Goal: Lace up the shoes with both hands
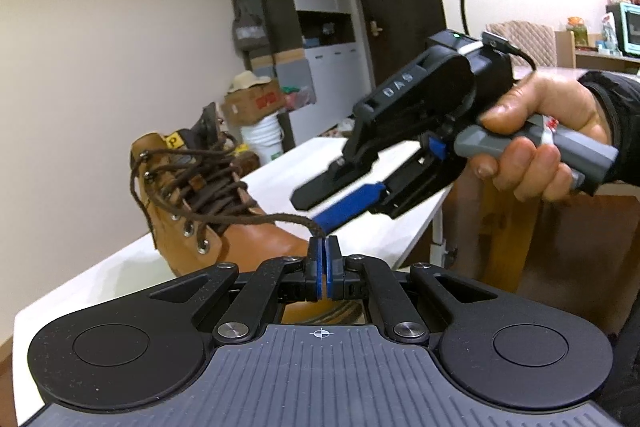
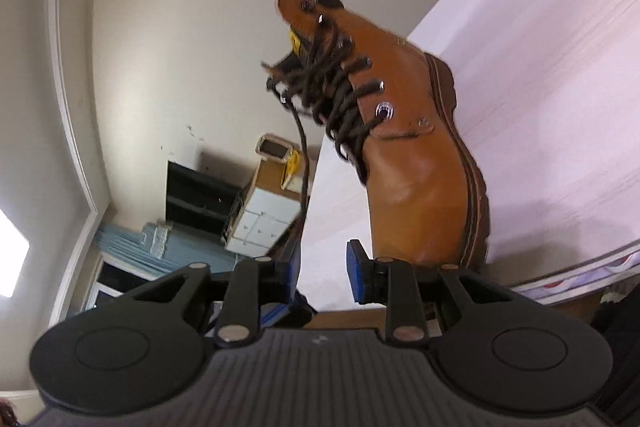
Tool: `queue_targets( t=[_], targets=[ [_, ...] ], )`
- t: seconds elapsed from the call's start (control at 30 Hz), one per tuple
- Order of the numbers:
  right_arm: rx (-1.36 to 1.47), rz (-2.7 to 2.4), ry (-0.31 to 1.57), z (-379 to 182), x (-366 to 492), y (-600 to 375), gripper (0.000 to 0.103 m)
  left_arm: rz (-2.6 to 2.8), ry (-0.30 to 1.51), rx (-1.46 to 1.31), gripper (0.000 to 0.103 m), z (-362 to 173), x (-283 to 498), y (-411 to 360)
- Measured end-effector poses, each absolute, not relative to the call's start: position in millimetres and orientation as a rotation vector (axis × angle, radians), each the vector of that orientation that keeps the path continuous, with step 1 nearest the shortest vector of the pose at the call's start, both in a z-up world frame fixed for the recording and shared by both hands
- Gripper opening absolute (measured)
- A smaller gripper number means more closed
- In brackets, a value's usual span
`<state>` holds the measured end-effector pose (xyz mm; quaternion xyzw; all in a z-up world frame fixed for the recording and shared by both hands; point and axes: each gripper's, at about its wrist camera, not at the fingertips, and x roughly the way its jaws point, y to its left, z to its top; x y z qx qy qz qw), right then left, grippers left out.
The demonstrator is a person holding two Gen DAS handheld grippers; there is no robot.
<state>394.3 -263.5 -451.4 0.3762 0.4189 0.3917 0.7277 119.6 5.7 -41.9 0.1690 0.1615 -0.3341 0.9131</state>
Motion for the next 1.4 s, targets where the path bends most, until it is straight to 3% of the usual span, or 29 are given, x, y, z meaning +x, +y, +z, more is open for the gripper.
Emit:
queue_targets(
  t=[0.4, 0.43, 0.47, 0.6, 0.73, 0.93, 1.3, 1.4],
  targets=[
    [0.820, 0.989, 1.008, -447.0, 410.7, -256.9, 0.026, -0.696, 0.329, 0.373, 0.002, -40.4, 115.3, 5.7],
    [0.793, 1.015, 1.017, -444.4, 411.8, -252.5, 0.010, -0.696, 0.330, 0.371, 0.002, -40.6, 115.7, 5.8],
    [0.746, 1.020, 1.012, -440.0, 410.5, -249.9, 0.003, -0.695, 0.330, 0.370, 0.002, -40.7, 116.1, 5.7],
    [0.378, 0.964, 0.867, -406.2, 391.8, -241.4, 0.003, -0.686, 0.339, 0.372, 0.007, -41.9, 121.6, 7.5],
    [-0.299, 0.869, 0.524, -365.4, 343.3, -218.6, 0.003, -0.654, 0.274, 0.496, 0.008, -33.7, 129.0, 5.1],
    [-0.866, 0.842, 0.248, -370.7, 301.8, -200.2, 0.003, -0.688, 0.107, 0.862, 0.013, -21.1, 143.7, -16.5],
    [-1.165, 0.863, 0.107, -384.5, 283.5, -203.0, 0.003, -0.781, 0.005, 1.232, 0.014, -30.8, 163.9, -45.4],
    [-1.176, 0.865, 0.087, -386.0, 282.1, -208.4, 0.003, -0.808, 0.026, 1.232, 0.006, -34.5, 169.4, -47.1]
  ],
)
